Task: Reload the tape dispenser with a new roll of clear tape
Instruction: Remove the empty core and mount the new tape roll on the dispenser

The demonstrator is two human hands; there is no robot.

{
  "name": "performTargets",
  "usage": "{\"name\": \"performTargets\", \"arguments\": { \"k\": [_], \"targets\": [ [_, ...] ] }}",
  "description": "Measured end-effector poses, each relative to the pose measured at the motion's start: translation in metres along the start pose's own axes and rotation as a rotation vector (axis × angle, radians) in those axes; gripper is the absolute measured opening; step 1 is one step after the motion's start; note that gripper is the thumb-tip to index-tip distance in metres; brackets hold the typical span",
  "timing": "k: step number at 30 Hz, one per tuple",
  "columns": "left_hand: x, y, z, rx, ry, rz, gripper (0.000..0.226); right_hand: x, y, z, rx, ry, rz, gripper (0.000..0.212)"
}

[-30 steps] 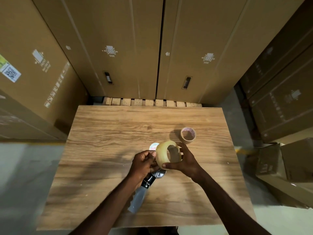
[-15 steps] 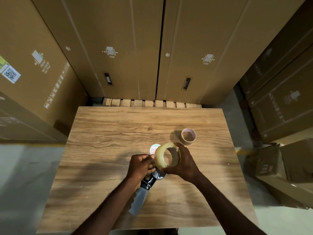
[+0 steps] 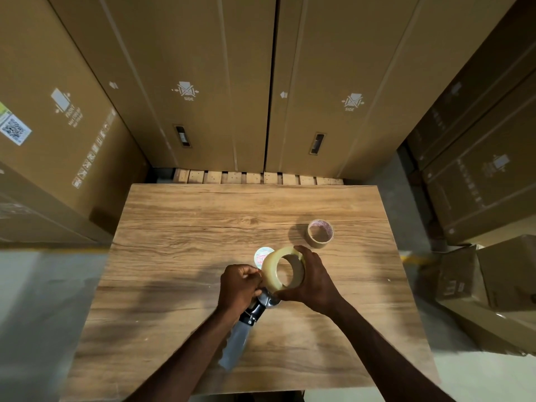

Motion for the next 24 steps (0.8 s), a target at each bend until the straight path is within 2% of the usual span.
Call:
{"name": "performTargets", "arguments": {
  "k": [3,6,10,14,20,24],
  "targets": [
    [0.002,0.002,-0.002,-0.131,-0.064,-0.012,0.016,0.005,-0.002,0.016,0.052,0.082,0.025,0.109],
    [0.006,0.003,-0.003,-0.261,-0.055,0.006,0.022,0.006,-0.006,0.025,0.109,0.148,0.044,0.103],
    [0.004,0.0,0.006,-0.235,0.074,0.123,0.018,0.002,-0.015,0.014,0.202,0.117,0.083,0.112],
    [0.003,0.0,0.011,-0.189,0.121,0.232,0.014,0.004,-0.02,0.014,0.236,0.126,0.123,0.108],
    [0.001,0.004,0.014,-0.197,0.116,0.312,0.011,0.009,-0.02,0.011,0.143,0.067,0.137,0.106],
    [-0.004,0.008,0.012,-0.107,0.088,0.329,0.013,0.006,-0.01,0.004,-0.112,-0.126,0.123,0.101]
  ]
}}
Point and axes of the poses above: each hand's wrist, its own x-axis away from the middle knuckle, its own y-axis out of the back of the hand, z = x × y, the point moved 8 cm from there along -x, towards the middle knuckle, and after that the axes turned 15 degrees about -x, right-handed, at the moved point
